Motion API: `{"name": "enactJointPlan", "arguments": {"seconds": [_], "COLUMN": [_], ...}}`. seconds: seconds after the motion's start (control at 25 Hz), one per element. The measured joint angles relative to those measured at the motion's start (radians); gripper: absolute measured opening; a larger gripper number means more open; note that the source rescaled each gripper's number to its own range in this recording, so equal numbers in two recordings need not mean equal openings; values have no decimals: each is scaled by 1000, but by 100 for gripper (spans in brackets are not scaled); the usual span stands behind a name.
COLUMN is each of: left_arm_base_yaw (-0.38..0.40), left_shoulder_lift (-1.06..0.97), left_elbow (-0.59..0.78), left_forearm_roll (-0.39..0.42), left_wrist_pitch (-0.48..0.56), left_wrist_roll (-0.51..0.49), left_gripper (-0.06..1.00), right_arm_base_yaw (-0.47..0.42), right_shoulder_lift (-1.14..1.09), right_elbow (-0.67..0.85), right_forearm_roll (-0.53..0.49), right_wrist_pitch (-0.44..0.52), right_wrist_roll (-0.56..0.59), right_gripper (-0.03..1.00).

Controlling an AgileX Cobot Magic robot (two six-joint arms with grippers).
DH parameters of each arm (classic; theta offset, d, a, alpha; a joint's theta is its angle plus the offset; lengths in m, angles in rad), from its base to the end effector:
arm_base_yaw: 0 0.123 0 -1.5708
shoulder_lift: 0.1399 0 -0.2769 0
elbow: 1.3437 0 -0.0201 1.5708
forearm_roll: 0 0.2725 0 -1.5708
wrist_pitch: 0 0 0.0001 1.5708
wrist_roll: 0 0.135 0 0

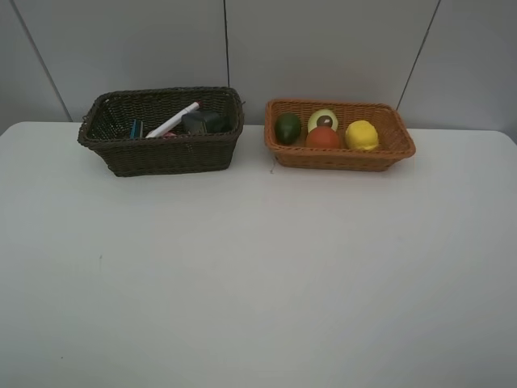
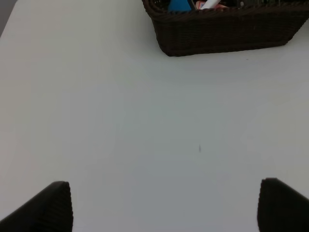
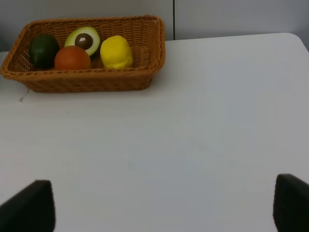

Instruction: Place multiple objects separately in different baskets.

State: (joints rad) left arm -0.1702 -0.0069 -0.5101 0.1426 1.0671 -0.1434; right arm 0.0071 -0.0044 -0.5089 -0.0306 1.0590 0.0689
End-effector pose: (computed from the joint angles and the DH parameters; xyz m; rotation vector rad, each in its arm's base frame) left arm 0.0605 0.0067 0.2717 0.0186 2.0256 -0.0279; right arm 0.0601 -0.0032 0.2712 0.0643 2.0279 0.0114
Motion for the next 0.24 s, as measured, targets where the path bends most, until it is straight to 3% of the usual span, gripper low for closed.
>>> {"name": "enactJointPlan", "arguments": {"seconds": [0.24], "left_arm_base_yaw": [0], "left_shoulder_lift": [0], "left_elbow": [0], "left_forearm_roll": [0], "left_wrist_pitch": [0], "left_wrist_roll": [0], "left_gripper": [97], "right_arm_base_yaw": [0], "right_shoulder_lift": [0], "right_elbow": [0], "right_forearm_roll": [0], "right_wrist_pitch": [0], "right_wrist_roll": [0], "right_gripper": [99]}}
